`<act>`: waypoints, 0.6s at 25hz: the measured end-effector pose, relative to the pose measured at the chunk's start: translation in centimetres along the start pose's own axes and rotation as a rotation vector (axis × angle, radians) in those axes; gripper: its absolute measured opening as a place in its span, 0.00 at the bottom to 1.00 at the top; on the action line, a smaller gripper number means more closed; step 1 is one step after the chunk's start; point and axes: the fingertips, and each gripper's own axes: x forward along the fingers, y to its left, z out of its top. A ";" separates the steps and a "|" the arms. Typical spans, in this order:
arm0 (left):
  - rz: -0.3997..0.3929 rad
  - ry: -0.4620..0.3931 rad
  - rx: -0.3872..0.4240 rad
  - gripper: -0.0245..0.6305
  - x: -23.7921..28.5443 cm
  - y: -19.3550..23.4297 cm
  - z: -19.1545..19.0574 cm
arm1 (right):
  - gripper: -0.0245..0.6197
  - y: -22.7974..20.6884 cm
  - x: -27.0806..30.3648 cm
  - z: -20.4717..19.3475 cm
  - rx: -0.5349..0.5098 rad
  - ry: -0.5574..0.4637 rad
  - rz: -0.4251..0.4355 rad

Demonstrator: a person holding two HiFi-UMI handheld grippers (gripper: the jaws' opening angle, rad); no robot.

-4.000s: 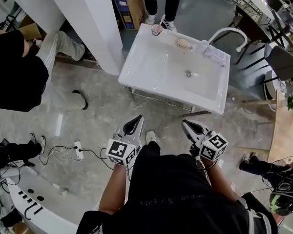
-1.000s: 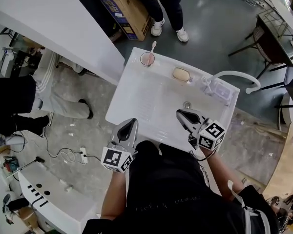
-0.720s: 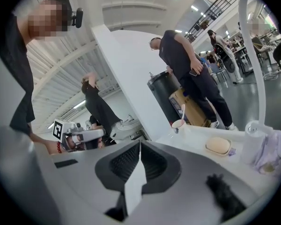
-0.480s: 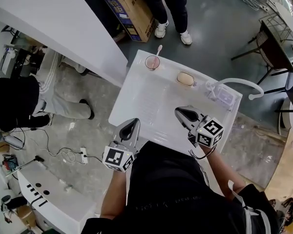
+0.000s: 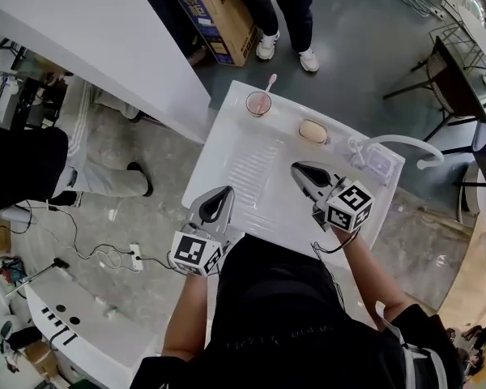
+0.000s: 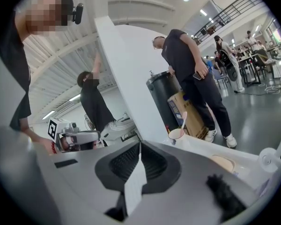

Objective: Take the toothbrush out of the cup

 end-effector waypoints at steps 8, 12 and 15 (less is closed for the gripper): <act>-0.013 0.002 -0.013 0.05 1.3 1.1 -0.4 | 0.06 -2.7 3.1 0.2 -0.050 0.029 -0.042; -0.018 0.018 0.008 0.05 1.7 1.2 -1.1 | 0.06 -4.0 4.5 0.6 -0.081 0.031 -0.055; -0.032 0.037 0.033 0.05 2.0 1.0 -1.6 | 0.06 -5.1 5.7 0.5 -0.086 0.044 -0.057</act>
